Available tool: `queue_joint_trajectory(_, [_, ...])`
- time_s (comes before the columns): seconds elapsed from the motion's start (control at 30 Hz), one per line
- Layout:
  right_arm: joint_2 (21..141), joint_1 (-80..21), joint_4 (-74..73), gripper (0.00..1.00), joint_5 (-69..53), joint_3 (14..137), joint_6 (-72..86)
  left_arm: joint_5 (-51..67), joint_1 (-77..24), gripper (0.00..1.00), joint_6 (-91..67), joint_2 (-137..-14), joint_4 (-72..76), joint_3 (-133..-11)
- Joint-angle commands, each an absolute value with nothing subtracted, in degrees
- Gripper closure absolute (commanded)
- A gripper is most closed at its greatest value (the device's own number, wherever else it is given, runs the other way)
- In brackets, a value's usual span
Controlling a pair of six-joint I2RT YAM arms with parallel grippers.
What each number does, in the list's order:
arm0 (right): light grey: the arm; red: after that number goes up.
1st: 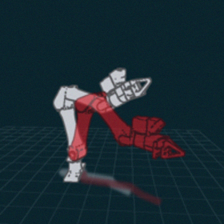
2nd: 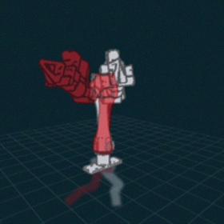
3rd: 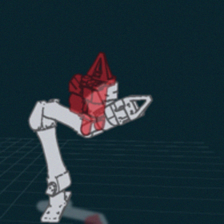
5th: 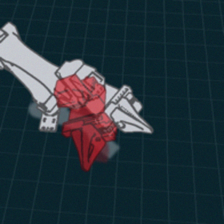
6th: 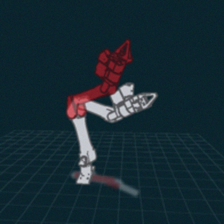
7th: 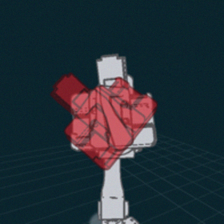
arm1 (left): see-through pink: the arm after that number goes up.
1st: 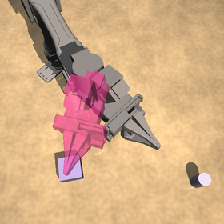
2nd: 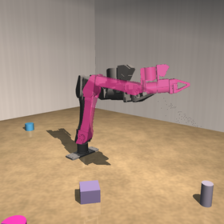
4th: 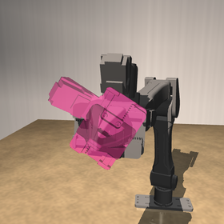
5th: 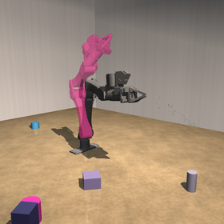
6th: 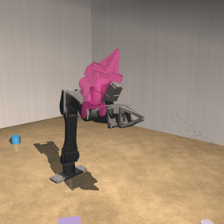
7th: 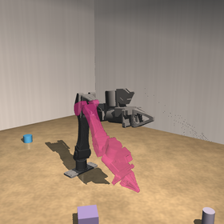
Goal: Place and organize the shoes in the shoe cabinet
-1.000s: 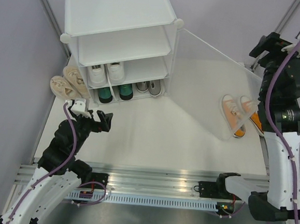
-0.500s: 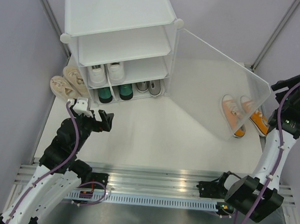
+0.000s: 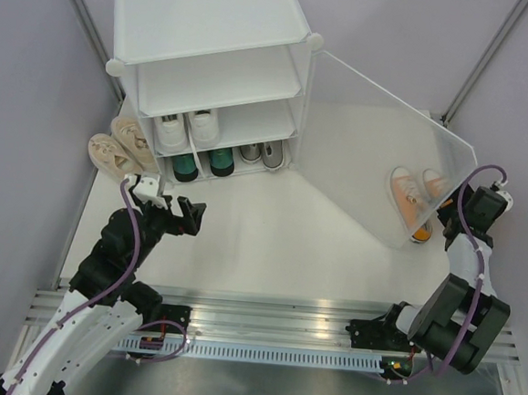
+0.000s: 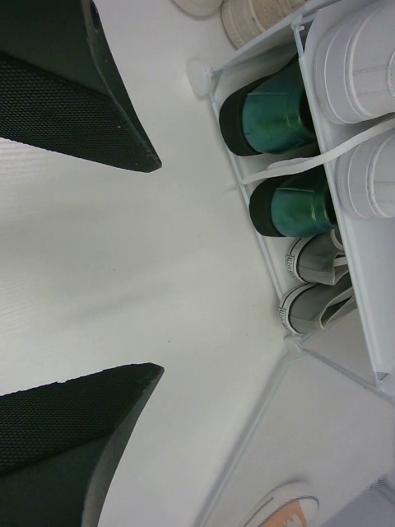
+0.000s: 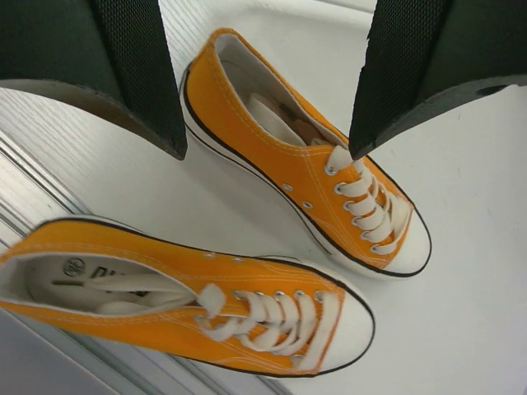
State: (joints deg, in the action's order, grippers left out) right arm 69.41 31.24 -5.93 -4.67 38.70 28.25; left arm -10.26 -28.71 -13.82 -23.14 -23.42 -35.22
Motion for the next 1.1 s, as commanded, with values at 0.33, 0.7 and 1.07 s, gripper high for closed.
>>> queue_joint_trajectory(0.33, [79.8,23.5,-1.0,0.18,2.6,39.9,22.1,-8.2,-29.4,0.0,-12.1,-22.9,-20.3,-34.5])
queue_joint_trajectory(0.7, [81.0,22.4,-2.0,0.96,5.3,41.2,20.8,-7.6,-29.5,0.0,-12.0,-23.5,-20.0,-34.3])
queue_joint_trajectory(1.07, [74.2,20.3,-2.9,0.93,11.9,42.6,18.1,-6.9,-29.7,0.01,-11.9,-24.9,-20.0,-34.5])
